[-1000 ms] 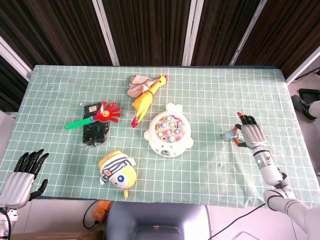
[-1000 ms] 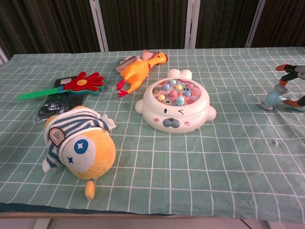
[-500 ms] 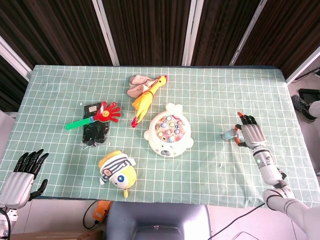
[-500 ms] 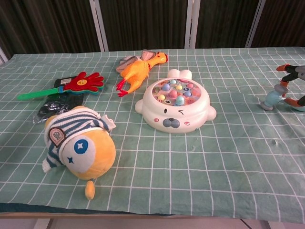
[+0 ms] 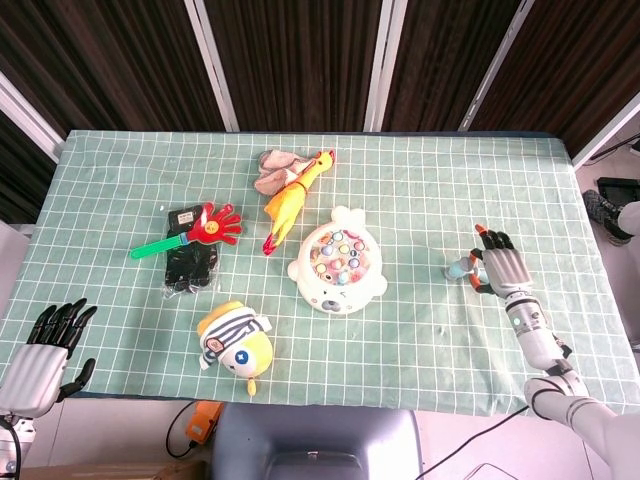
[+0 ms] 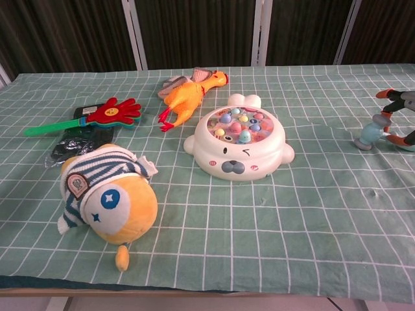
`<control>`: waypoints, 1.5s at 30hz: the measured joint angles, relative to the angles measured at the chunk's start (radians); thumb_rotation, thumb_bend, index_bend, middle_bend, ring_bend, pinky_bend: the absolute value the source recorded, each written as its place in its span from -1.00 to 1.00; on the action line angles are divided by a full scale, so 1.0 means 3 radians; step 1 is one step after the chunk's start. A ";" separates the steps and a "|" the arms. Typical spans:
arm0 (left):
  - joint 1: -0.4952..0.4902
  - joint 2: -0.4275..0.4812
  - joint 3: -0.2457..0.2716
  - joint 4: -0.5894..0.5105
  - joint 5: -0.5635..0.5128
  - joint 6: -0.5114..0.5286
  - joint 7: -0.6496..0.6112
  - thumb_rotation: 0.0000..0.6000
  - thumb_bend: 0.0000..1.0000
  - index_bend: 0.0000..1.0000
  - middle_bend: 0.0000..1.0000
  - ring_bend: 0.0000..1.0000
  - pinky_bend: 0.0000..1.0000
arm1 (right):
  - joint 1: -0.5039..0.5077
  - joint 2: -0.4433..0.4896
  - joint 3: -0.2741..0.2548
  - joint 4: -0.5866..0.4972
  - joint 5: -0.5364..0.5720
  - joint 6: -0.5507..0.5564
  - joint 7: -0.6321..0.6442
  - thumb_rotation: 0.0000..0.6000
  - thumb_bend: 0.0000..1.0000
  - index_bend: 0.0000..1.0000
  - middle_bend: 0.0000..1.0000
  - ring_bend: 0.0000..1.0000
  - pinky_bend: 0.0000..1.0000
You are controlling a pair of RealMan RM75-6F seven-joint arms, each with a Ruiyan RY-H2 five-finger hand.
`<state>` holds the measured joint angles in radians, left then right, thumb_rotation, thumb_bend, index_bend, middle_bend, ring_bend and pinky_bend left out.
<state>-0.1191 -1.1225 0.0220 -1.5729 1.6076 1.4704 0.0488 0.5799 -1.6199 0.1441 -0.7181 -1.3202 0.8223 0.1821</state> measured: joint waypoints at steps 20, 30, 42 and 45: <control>-0.0006 0.0002 0.0003 -0.0001 0.0001 -0.0011 -0.0001 1.00 -0.16 -1.00 -1.00 -1.00 -0.96 | 0.0010 -0.0029 -0.0003 0.0048 0.0001 -0.0017 0.0020 1.00 0.10 0.26 -0.82 -1.00 -0.85; -0.0005 0.0002 0.0005 0.0004 0.0007 -0.0006 -0.0010 1.00 -0.15 -1.00 -1.00 -1.00 -0.96 | 0.0011 -0.0049 0.0011 0.0053 0.0024 0.0002 -0.0073 1.00 0.11 0.36 -0.38 -0.53 -0.74; -0.0004 0.0001 0.0008 0.0007 0.0010 -0.0005 -0.0012 1.00 -0.15 -1.00 -1.00 -1.00 -0.96 | 0.0009 -0.0081 0.0012 0.0087 0.0023 0.0048 -0.0153 1.00 0.15 0.47 -0.13 -0.32 -0.64; -0.0004 0.0001 0.0007 0.0008 0.0009 -0.0004 -0.0016 1.00 -0.15 -1.00 -1.00 -1.00 -0.96 | 0.0007 -0.0099 0.0018 0.0105 0.0029 0.0064 -0.0183 1.00 0.16 0.49 -0.06 -0.28 -0.64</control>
<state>-0.1203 -1.1221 0.0242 -1.5704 1.6102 1.4691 0.0440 0.5821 -1.6497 0.1493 -0.6865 -1.3117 0.8415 0.1272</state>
